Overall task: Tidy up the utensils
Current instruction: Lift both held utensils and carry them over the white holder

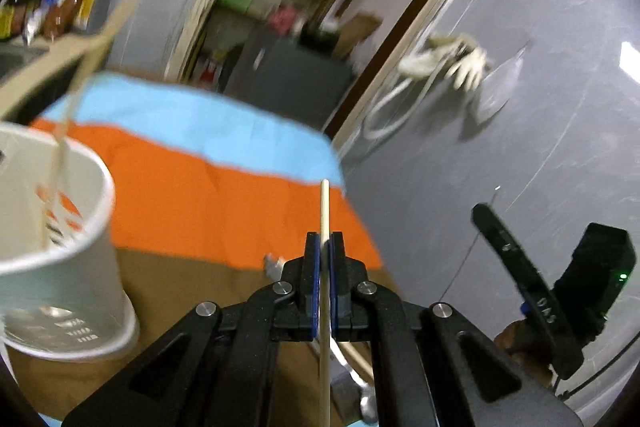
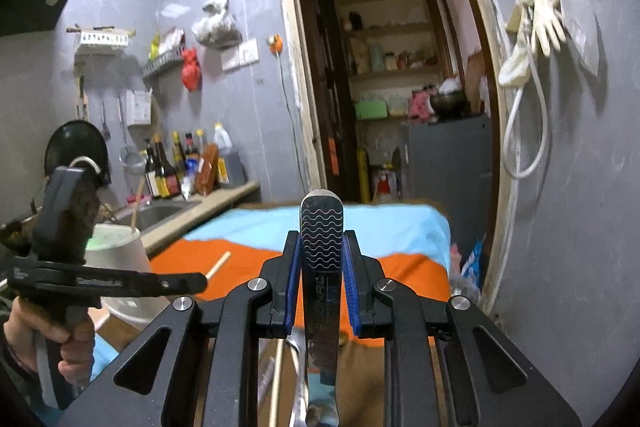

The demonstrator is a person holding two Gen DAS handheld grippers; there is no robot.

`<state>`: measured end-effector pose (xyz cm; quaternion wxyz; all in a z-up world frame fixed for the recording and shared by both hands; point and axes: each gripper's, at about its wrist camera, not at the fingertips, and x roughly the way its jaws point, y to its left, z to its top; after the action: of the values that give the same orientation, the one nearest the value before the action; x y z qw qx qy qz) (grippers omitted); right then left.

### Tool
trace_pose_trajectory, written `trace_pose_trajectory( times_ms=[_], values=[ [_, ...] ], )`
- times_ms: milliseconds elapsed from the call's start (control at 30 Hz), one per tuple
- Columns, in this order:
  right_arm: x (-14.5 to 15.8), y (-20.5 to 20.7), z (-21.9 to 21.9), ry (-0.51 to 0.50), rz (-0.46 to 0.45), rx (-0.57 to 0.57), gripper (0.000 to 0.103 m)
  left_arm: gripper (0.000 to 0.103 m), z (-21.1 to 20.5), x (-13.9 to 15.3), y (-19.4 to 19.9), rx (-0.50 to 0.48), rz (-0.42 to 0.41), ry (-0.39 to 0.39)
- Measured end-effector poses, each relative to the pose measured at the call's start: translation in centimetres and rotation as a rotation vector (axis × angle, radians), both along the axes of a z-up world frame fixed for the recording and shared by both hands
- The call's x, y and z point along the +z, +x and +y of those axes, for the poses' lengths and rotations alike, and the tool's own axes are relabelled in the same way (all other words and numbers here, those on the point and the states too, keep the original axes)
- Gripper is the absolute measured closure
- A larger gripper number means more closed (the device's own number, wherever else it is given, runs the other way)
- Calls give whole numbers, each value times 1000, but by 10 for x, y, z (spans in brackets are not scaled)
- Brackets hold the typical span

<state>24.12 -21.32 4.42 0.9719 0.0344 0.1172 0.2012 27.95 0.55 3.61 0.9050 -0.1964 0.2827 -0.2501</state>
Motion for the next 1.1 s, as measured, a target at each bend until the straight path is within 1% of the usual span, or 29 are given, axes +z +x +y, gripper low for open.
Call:
trace_pose_trajectory(
  times_ms=[133, 200, 300, 400, 567, 700, 833, 933, 1100],
  values=[
    [20, -6, 11, 22, -56, 26, 86, 101, 11, 24, -17, 29, -145, -35],
    [31, -7, 19, 37, -79, 46, 86, 101, 17, 37, -24, 56, -200, -19],
    [46, -6, 35, 73, -107, 94, 86, 101, 38, 52, -32, 100, -257, -38],
    [58, 0, 55, 112, -127, 153, 86, 101, 66, 67, -40, 171, -305, -43],
    [74, 9, 102, 169, -167, 265, 86, 101, 116, 82, -46, 288, -373, -59],
    [82, 17, 138, 214, -186, 327, 86, 101, 160, 83, -48, 376, -436, -80],
    [80, 26, 166, 247, -202, 357, 86, 101, 198, 75, -48, 457, -482, -108],
    [72, 33, 180, 263, -195, 365, 86, 101, 226, 68, -47, 517, -509, -132],
    [57, 36, 195, 249, -199, 357, 86, 101, 251, 55, -44, 596, -554, -140]
  ],
)
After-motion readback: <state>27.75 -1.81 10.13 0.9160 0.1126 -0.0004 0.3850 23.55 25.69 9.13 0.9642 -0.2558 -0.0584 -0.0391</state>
